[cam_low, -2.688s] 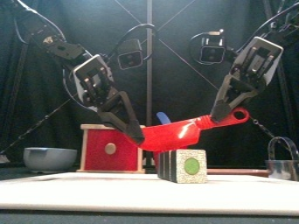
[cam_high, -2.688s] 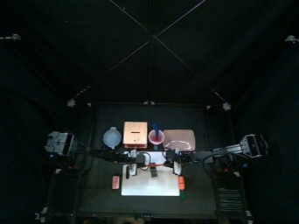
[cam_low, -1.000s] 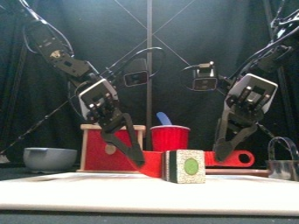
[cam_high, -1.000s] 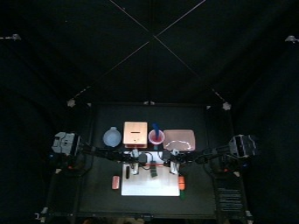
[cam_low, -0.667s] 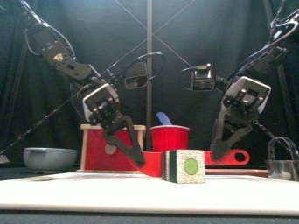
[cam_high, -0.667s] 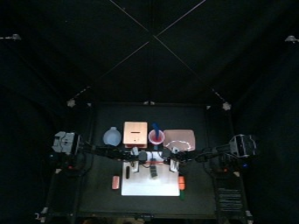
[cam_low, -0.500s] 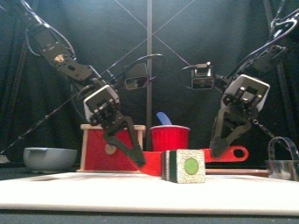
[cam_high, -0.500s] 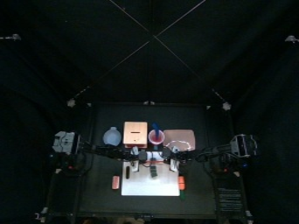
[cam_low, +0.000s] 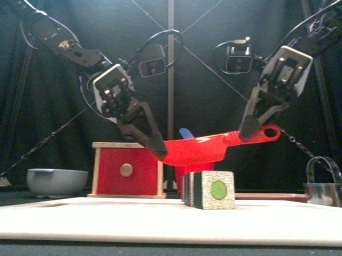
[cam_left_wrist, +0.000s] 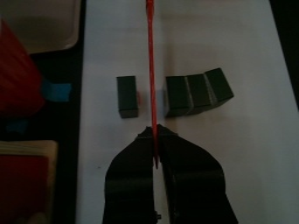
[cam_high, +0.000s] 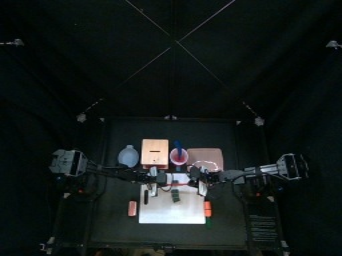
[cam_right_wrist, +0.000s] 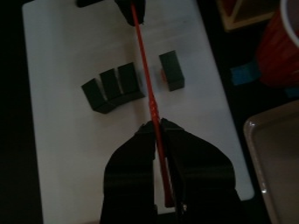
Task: Place sushi on board then cut the sushi with the knife then place the pieces on the plate
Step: Cut the sushi into 4 pieces
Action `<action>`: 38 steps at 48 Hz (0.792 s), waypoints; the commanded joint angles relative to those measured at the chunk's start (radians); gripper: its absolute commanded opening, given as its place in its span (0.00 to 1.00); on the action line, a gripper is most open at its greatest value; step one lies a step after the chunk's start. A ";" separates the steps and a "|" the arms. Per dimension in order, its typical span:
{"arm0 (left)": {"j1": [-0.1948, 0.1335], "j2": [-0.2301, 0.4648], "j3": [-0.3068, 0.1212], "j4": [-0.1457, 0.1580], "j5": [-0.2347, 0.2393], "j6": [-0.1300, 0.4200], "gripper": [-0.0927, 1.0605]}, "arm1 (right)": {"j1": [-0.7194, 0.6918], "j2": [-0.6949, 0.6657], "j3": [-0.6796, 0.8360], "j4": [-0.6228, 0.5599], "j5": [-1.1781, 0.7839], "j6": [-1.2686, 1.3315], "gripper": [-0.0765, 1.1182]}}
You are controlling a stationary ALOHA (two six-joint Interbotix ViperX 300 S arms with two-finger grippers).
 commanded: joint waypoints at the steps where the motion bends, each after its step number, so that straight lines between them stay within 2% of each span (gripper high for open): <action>1: -0.035 -0.002 -0.012 -0.011 0.005 -0.005 0.36 | 0.025 -0.029 -0.002 0.025 0.000 0.005 0.36; 7: -0.061 0.018 -0.017 -0.041 0.005 -0.003 0.36 | 0.051 -0.020 -0.002 0.051 0.000 0.005 0.36; 13: -0.069 0.031 -0.018 -0.063 0.005 -0.003 0.36 | 0.064 -0.009 -0.002 0.064 -0.003 0.005 0.36; 25: -0.077 0.038 -0.018 -0.080 0.003 -0.003 0.36 | 0.069 0.014 -0.002 0.075 -0.006 0.005 0.36; 38: -0.083 0.041 -0.018 -0.080 0.003 -0.003 0.36 | 0.078 0.023 0.000 0.084 -0.015 0.005 0.36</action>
